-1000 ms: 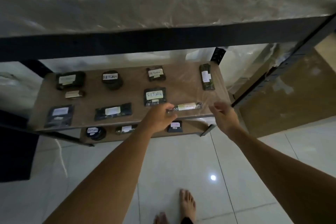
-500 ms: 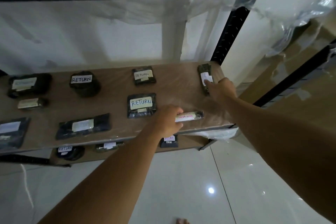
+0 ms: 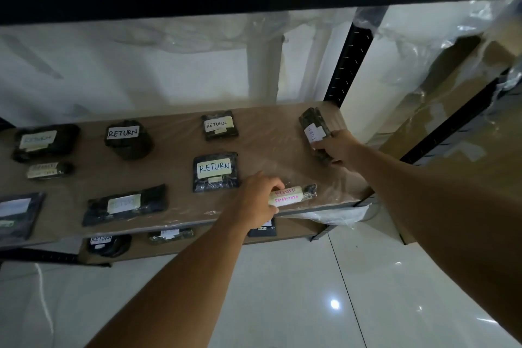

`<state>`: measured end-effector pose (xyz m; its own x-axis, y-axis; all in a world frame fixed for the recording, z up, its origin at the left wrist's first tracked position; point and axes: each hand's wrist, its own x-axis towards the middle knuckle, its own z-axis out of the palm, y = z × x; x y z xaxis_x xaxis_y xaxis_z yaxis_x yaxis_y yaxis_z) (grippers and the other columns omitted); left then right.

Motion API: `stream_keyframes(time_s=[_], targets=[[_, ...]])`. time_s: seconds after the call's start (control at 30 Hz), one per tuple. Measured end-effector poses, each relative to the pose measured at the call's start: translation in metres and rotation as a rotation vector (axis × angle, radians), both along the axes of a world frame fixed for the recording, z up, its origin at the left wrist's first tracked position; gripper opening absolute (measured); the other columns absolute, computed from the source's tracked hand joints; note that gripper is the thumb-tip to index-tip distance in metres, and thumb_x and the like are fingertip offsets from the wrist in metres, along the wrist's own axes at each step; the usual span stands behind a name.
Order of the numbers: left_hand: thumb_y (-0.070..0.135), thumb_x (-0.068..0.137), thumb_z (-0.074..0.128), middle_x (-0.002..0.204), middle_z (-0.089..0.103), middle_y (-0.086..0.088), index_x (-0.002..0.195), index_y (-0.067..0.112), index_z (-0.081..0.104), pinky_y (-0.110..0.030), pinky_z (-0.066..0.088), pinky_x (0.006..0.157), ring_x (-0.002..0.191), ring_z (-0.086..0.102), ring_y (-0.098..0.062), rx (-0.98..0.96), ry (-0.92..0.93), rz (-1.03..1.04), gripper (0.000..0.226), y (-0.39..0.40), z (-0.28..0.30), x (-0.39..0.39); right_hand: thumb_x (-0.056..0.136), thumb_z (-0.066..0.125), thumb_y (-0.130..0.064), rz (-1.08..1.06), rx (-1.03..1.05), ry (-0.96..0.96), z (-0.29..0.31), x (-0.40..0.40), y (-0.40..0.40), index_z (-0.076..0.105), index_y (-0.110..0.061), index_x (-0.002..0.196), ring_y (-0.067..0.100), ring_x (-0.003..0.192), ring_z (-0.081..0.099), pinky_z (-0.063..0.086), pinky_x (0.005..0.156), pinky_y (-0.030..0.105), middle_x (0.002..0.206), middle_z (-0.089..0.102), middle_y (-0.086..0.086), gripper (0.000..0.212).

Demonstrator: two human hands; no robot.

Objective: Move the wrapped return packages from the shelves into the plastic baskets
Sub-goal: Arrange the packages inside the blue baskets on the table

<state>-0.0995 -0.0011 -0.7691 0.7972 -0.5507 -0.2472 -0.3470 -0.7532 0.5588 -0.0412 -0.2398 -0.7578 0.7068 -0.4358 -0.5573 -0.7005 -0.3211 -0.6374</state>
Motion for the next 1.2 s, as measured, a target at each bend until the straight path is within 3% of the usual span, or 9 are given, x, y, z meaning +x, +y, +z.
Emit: stream_keyframes(time_s=[0.13, 0.33, 0.5, 0.63, 0.73, 0.83, 0.93, 1.0, 1.2], targets=[[0.014, 0.082, 0.082, 0.132, 0.065, -0.004, 0.13, 0.022, 0.062, -0.033, 0.058, 0.089, 0.116, 0.063, -0.018, -0.034, 0.038, 0.021, 0.053, 0.005, 0.014, -0.009, 0.092, 0.075, -0.017, 0.004, 0.205, -0.071, 0.015, -0.021, 0.003, 0.059, -0.008, 0.127, 0.033, 0.091, 0.074, 0.06, 0.085, 0.049, 0.11, 0.076, 0.014, 0.04], [0.019, 0.08, 0.08, 0.126, 0.068, 0.001, 0.13, 0.025, 0.063, -0.038, 0.059, 0.089, 0.112, 0.064, -0.015, -0.083, 0.016, 0.069, 0.053, 0.044, 0.063, -0.047, 0.099, 0.067, -0.02, -0.124, 0.465, -0.245, 0.067, -0.092, 0.031, 0.063, -0.015, 0.121, 0.022, 0.077, 0.071, 0.053, 0.06, 0.033, 0.104, 0.077, 0.012, 0.023], [0.026, 0.08, 0.076, 0.12, 0.067, 0.005, 0.129, 0.027, 0.065, -0.034, 0.059, 0.083, 0.104, 0.064, -0.009, -0.084, 0.035, 0.099, 0.05, 0.089, 0.132, -0.117, 0.102, 0.062, -0.03, -0.202, 0.573, -0.286, 0.124, -0.174, 0.068, 0.064, -0.019, 0.12, 0.028, 0.095, 0.073, 0.06, 0.079, 0.043, 0.105, 0.078, 0.013, 0.022], [0.028, 0.081, 0.073, 0.122, 0.068, 0.011, 0.125, 0.03, 0.067, -0.031, 0.058, 0.085, 0.105, 0.065, -0.007, -0.081, 0.006, 0.051, 0.045, 0.111, 0.207, -0.181, 0.101, 0.063, -0.034, -0.146, 0.517, -0.263, 0.186, -0.244, 0.084, 0.065, -0.018, 0.115, 0.028, 0.094, 0.073, 0.062, 0.084, 0.049, 0.104, 0.076, 0.014, 0.022], [0.027, 0.083, 0.075, 0.124, 0.067, 0.015, 0.125, 0.03, 0.067, -0.024, 0.055, 0.088, 0.107, 0.063, -0.004, -0.113, -0.016, 0.011, 0.043, 0.117, 0.256, -0.224, 0.101, 0.062, -0.036, -0.076, 0.415, -0.3, 0.241, -0.299, 0.083, 0.065, -0.01, 0.115, 0.019, 0.068, 0.07, 0.056, 0.057, 0.033, 0.095, 0.076, 0.017, 0.029], [0.029, 0.082, 0.074, 0.123, 0.068, 0.016, 0.124, 0.032, 0.065, -0.029, 0.057, 0.086, 0.105, 0.064, -0.003, -0.161, 0.001, -0.051, 0.043, 0.108, 0.29, -0.263, 0.103, 0.061, -0.033, -0.074, 0.307, -0.373, 0.286, -0.353, 0.067, 0.063, -0.002, 0.112, 0.023, 0.054, 0.062, 0.044, 0.045, 0.029, 0.081, 0.075, 0.015, 0.032], [0.026, 0.084, 0.075, 0.116, 0.068, 0.017, 0.122, 0.03, 0.065, -0.019, 0.055, 0.079, 0.099, 0.064, -0.003, -0.208, 0.037, -0.103, 0.04, 0.082, 0.309, -0.293, 0.103, 0.062, -0.029, -0.162, 0.198, -0.436, 0.32, -0.403, 0.043, 0.062, 0.0, 0.104, 0.023, 0.048, 0.057, 0.041, 0.043, 0.028, 0.066, 0.071, 0.006, 0.029], [0.03, 0.082, 0.075, 0.114, 0.069, 0.018, 0.123, 0.031, 0.065, -0.026, 0.057, 0.082, 0.101, 0.065, -0.003, -0.24, 0.037, -0.142, 0.042, 0.058, 0.315, -0.307, 0.101, 0.064, -0.028, -0.223, 0.135, -0.449, 0.334, -0.434, 0.02, 0.062, 0.0, 0.101, 0.018, 0.045, 0.056, 0.042, 0.042, 0.027, 0.06, 0.066, 0.0, 0.028], [0.025, 0.087, 0.076, 0.12, 0.068, 0.008, 0.128, 0.022, 0.065, -0.021, 0.054, 0.082, 0.104, 0.065, -0.008, -0.276, 0.018, -0.259, 0.042, -0.055, 0.336, -0.338, 0.1, 0.064, -0.034, -0.403, 0.025, -0.511, 0.363, -0.517, -0.079, 0.061, -0.003, 0.096, 0.03, 0.051, 0.06, 0.039, 0.039, 0.028, 0.066, 0.062, 0.013, 0.032]])
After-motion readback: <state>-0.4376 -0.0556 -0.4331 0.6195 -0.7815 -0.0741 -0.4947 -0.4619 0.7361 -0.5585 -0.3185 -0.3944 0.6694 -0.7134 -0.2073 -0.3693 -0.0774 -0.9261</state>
